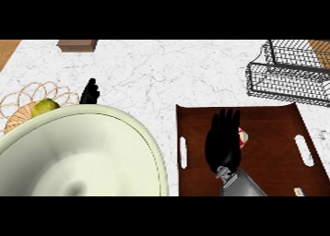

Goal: Pick the cupcake from the tray and place it in the tiered basket

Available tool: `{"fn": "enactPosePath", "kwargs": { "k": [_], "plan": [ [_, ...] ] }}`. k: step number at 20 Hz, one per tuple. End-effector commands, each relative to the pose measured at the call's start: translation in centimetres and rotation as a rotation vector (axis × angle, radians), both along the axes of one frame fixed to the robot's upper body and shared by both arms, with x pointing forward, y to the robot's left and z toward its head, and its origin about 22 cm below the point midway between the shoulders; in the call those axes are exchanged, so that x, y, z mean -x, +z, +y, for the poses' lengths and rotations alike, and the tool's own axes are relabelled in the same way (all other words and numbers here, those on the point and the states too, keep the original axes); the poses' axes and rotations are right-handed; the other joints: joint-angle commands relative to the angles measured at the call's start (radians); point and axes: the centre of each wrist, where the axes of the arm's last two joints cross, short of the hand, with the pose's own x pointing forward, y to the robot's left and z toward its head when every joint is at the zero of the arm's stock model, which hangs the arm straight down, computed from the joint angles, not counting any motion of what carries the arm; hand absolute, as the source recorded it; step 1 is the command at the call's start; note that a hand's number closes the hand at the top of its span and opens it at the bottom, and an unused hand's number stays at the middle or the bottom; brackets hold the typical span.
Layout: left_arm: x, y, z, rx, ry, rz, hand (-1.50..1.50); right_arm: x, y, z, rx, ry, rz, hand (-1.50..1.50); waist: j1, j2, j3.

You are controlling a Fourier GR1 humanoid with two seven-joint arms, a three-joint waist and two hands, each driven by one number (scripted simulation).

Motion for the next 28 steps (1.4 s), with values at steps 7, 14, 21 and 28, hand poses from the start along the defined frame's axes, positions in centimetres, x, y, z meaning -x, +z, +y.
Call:
{"fn": "enactPosePath", "kwargs": {
  "k": [7, 14, 21, 28],
  "plan": [
    [-0.7, -1.1, -0.5, -0.013, 0.022, -0.014, 0.00, 0.2, -1.3, -0.4, -0.061, 0.017, -0.023, -1.50, -0.001, 0.000, 0.000],
    [-0.2, -0.5, -0.6, -0.011, -0.004, -0.016, 0.00, -2.7, -2.1, -3.2, -0.021, 0.124, -0.093, 1.50, 0.004, 0.001, 0.000],
    [-0.8, 0.0, -0.6, -0.006, 0.014, -0.011, 0.00, -3.7, -0.5, -5.7, -0.244, -0.016, -0.032, 1.50, -0.006, 0.001, 0.001],
    [-1.5, 0.7, -0.6, 0.003, -0.012, -0.006, 0.00, -5.0, 0.4, -6.7, -0.554, -0.298, 0.023, 1.50, -0.005, 0.001, 0.000]
  ]
}}
